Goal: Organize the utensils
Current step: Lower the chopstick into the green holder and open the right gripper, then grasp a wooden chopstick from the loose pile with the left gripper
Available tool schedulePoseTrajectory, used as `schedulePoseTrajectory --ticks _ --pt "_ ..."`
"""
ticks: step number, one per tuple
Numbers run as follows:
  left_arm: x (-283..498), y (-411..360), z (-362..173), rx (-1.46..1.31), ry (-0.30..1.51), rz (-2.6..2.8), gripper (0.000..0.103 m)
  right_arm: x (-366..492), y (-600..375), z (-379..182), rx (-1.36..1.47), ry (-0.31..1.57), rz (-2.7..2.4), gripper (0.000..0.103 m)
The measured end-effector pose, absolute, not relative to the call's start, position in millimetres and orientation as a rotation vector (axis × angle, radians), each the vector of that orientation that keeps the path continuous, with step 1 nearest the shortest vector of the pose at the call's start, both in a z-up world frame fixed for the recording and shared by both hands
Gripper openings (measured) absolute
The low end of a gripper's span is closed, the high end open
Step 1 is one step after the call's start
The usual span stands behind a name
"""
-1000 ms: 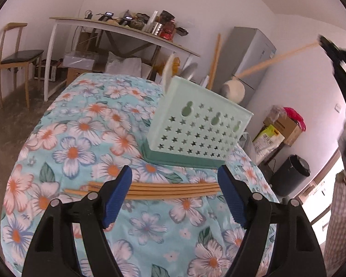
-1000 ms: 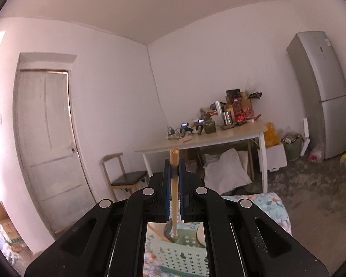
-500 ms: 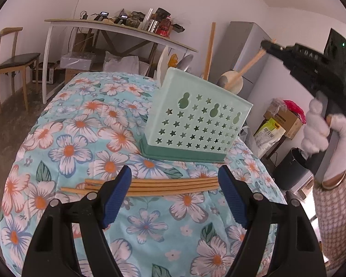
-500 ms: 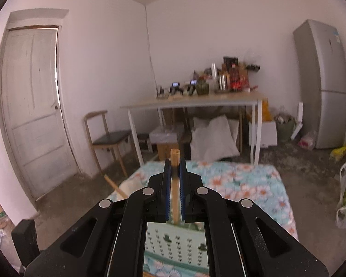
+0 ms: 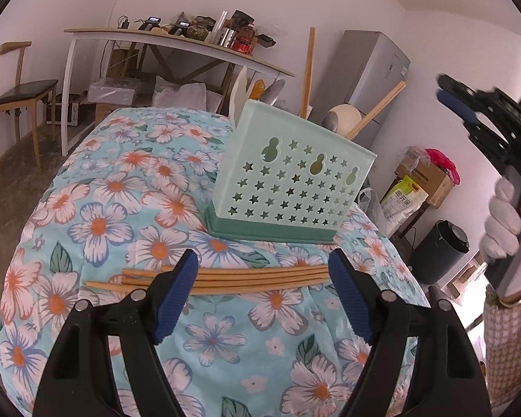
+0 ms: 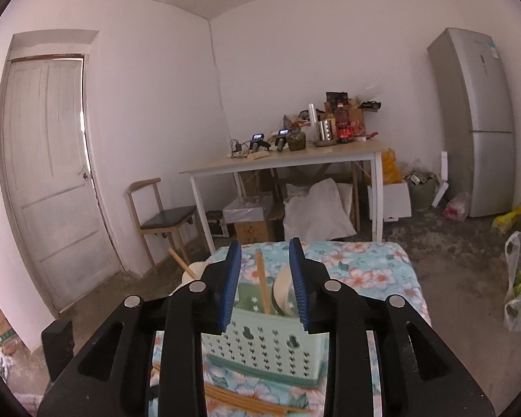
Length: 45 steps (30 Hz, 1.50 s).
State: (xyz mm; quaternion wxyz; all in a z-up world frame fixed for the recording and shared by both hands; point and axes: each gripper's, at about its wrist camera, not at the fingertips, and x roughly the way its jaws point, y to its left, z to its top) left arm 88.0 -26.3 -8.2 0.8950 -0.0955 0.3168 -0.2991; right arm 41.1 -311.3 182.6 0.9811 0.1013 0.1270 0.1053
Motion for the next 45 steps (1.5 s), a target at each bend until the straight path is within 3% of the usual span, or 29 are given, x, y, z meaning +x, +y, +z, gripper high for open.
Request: schedulePoseTrajectory --ticks 7,19,33,45 --pt "83 -27 -7 -0.195 0.659 -0.622 0.076 26 -316 147 0.248 0.393 0.232 0.056" --pt "87 -16 -35 -0.224 0.817 -0.470 0.076 25 -288 12 0.382 0.817 0.236 0.058" --pt "129 41 -81 -0.800 0.963 -0.377 0.049 29 -297 -2 0.432 0.840 0.281 0.058" --pt "133 68 -105 -1.093 0.989 -0.291 0.016 28 -301 -3 0.458 0.844 0.288 0.058"
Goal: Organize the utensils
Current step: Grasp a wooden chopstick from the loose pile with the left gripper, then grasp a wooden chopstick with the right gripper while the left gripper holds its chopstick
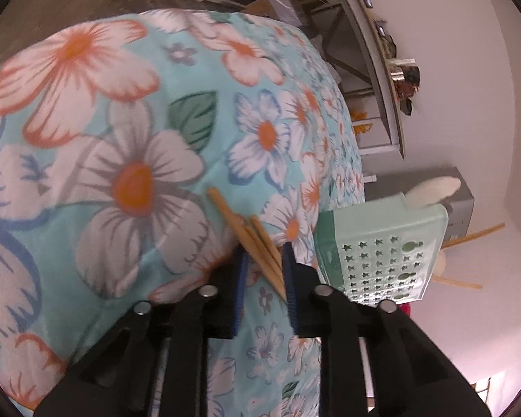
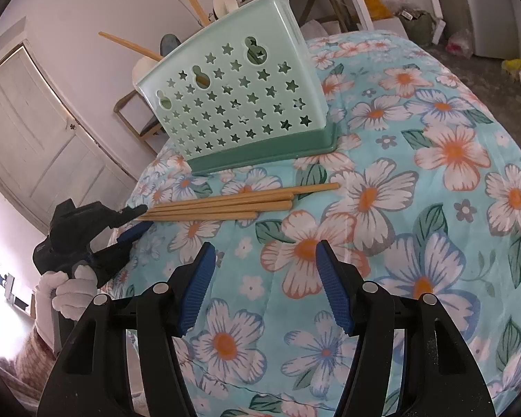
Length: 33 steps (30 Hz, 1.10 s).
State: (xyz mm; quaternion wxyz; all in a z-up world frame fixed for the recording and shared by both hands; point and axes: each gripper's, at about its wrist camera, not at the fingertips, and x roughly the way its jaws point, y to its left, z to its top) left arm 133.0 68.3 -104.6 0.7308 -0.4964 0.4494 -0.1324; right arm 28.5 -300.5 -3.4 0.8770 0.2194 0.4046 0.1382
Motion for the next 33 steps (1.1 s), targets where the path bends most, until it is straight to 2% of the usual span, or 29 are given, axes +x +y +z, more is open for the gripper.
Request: schedulePoseTrajectory --ticks 4,13,16,24,33 --pt "129 74 -108 -1.132 0.982 -0.295 0.012 29 -301 -4 0.462 0.847 0.285 0.058" --pt "121 72 -92 -1.076 0.936 -0.337 0.011 30 -299 -4 0.455 0.852 0.284 0.058" --pt "116 68 -73 -0.980 0.882 -0.359 0.011 30 -299 -3 0.453 0.852 0.285 0.058" --pt "92 28 2 -0.521 0.640 -0.430 0.012 30 -302 -2 0.456 0.843 0.270 0.058" --pt "90 5 7 -0.454 0.619 -0.476 0.012 29 -322 5 0.492 0.813 0.235 0.053"
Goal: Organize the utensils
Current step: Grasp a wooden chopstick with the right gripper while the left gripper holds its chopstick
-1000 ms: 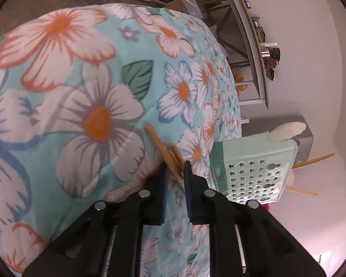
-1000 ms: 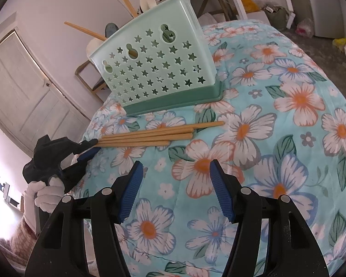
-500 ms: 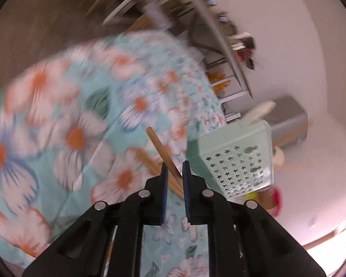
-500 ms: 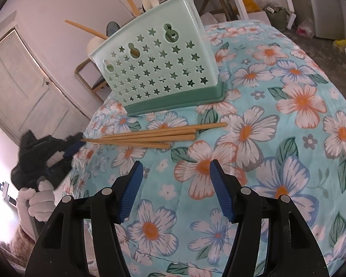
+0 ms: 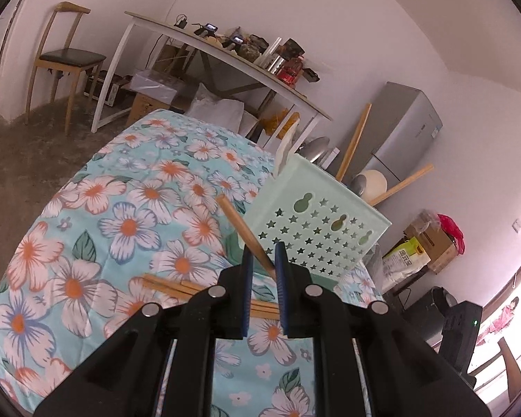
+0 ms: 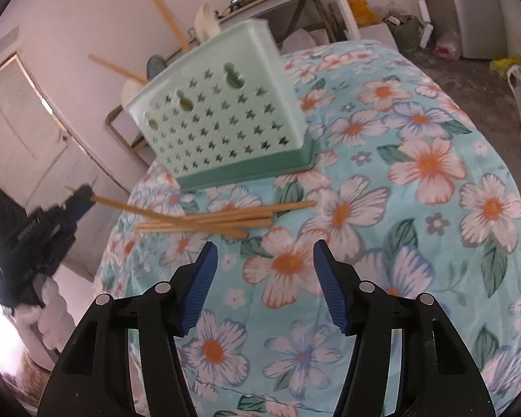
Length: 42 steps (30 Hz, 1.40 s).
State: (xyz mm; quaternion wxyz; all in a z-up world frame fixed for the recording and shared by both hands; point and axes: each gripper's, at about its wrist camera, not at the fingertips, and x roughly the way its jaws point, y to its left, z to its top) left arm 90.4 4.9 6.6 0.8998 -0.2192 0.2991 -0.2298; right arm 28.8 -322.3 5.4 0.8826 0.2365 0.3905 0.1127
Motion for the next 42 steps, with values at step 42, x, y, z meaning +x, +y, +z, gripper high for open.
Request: schedulePoseTrajectory --ticks 42 --pt "106 53 -32 -0.628 0.707 -0.497 0.012 93 -366 -66 1.295 0.911 0.041 0.019"
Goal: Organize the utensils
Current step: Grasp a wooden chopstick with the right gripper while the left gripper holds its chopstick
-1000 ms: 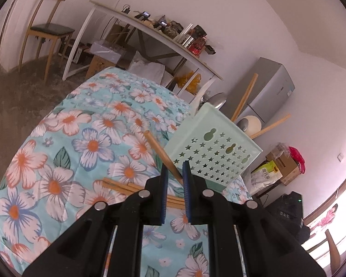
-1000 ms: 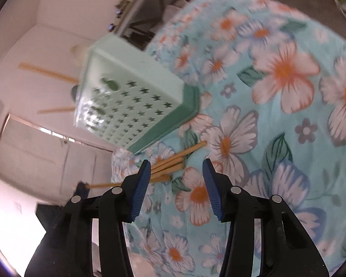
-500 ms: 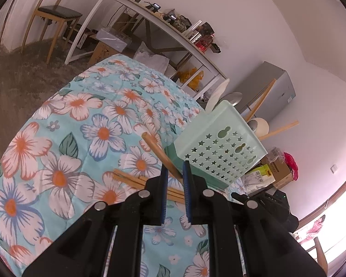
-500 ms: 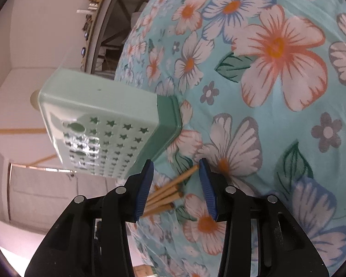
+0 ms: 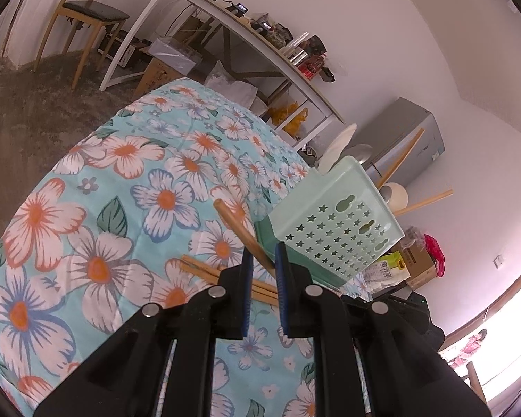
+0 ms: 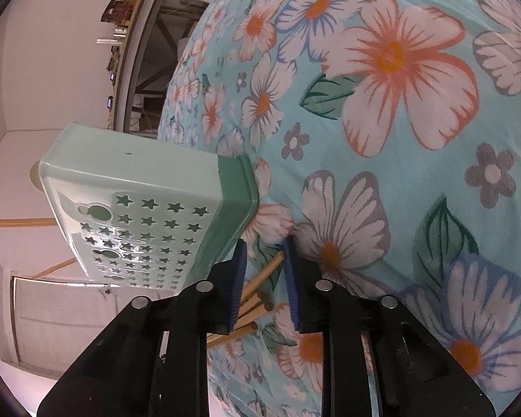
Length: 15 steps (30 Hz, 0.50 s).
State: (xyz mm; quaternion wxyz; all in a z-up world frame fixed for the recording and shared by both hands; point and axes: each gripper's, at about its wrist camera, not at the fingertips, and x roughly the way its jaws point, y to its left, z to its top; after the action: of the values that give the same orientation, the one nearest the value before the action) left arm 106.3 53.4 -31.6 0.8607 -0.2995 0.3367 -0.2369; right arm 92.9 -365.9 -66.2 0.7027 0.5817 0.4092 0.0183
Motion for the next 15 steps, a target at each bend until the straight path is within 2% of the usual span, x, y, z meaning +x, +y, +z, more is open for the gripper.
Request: schedulePoseTrajectory --ticks 5,9,15 --pt "106 53 -31 -0.625 0.706 -0.495 0.012 83 -367 -67 1.299 0.899 0.044 0.010" --pt "105 54 -29 -0.618 0.700 -0.489 0.012 75 -370 -66 1.328 0.843 0.068 0.008" --pt "102 53 -20 -0.589 0.683 -0.484 0.012 69 -372 -30 1.267 0.704 0.194 0.003"
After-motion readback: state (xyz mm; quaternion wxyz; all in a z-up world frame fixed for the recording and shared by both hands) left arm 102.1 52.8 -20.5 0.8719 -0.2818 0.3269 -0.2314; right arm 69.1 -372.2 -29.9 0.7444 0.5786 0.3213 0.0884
